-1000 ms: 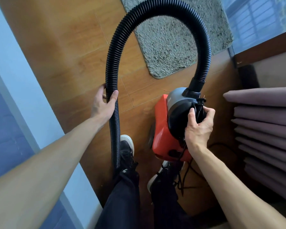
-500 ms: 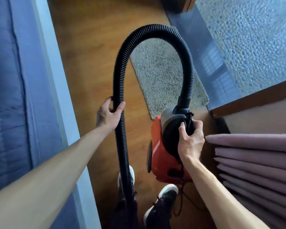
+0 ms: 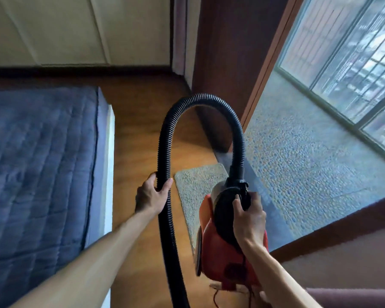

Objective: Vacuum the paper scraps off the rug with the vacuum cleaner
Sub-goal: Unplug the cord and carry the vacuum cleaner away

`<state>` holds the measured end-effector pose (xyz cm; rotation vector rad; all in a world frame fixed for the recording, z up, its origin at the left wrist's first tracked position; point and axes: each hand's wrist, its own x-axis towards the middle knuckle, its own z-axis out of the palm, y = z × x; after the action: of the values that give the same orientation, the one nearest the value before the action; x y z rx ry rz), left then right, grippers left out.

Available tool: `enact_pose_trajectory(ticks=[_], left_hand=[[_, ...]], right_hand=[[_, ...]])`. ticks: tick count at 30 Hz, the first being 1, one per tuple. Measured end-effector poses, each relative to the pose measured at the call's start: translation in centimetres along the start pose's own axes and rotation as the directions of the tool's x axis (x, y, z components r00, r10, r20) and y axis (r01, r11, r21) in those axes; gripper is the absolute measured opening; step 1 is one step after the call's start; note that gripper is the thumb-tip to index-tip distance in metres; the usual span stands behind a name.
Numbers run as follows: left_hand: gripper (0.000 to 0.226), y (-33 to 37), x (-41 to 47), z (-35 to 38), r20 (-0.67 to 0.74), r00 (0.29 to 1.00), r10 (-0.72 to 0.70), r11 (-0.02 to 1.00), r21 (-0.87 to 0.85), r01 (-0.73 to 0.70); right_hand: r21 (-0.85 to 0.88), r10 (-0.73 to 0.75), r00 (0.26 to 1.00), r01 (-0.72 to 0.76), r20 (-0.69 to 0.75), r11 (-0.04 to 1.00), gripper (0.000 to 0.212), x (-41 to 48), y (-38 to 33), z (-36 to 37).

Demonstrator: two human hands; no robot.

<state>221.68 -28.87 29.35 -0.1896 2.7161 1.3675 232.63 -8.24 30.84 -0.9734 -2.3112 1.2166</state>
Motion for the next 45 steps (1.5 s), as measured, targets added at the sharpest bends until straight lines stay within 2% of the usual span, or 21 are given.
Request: enact_pose_trajectory(ticks=[6, 10, 14, 19, 21, 29, 36, 41, 45], left_hand=[[0.043, 9.6, 1.4, -7.8, -0.072, 0.992, 0.103, 0.995, 0.005, -0.103], [0.039, 14.5, 2.6, -11.4, -0.106, 0.988, 0.115, 0.992, -0.038, -0.12], [0.037, 18.7, 3.6, -13.6, -0.141, 0.977, 0.16, 0.984, -0.058, -0.169], [0.059, 22.7, 5.6, -17.2, -0.098, 0.988, 0.121, 0.963, -0.229, -0.141], [0.061, 24.0, 6.2, -19.5, -0.114, 0.986, 0.124, 0.936, -0.318, -0.154], [0.052, 25.5, 8.7, -28.3, -0.201, 0.967, 0.155, 0.916, -0.338, -0.216], [0.039, 25.0, 11.6, -33.0, -0.282, 0.942, 0.185, 0.916, -0.299, -0.269], [0.053, 24.3, 13.4, -35.2, -0.33, 0.932, 0.153, 0.931, -0.268, -0.248], [0.047, 23.4, 17.2, -36.9, -0.354, 0.925, 0.136, 0.945, -0.233, -0.228]], right_hand=[[0.048, -0.16, 0.987, 0.16, -0.021, 0.986, 0.02, 3.4, -11.4, -5.5], [0.056, -0.205, 0.977, 0.208, -0.067, 0.976, 0.018, 5.2, -18.4, -8.3], [0.037, -0.216, 0.968, 0.222, -0.124, 0.974, 0.024, 6.4, -24.0, -10.0], [-0.001, -0.241, 0.96, 0.243, -0.145, 0.97, 0.028, 6.7, -29.7, -10.7], [-0.023, -0.251, 0.958, 0.251, -0.137, 0.968, 0.029, 6.4, -31.7, -10.5], [0.018, -0.283, 0.949, 0.288, -0.139, 0.957, 0.028, 5.6, -40.0, -8.3], [0.078, -0.304, 0.939, 0.319, -0.163, 0.944, 0.025, 5.1, -46.2, -5.7], [0.119, -0.297, 0.95, 0.308, -0.099, 0.944, 0.024, 5.7, -49.9, -2.4], [0.136, -0.314, 0.948, 0.319, -0.058, 0.938, 0.025, 7.2, -52.4, 1.3]])
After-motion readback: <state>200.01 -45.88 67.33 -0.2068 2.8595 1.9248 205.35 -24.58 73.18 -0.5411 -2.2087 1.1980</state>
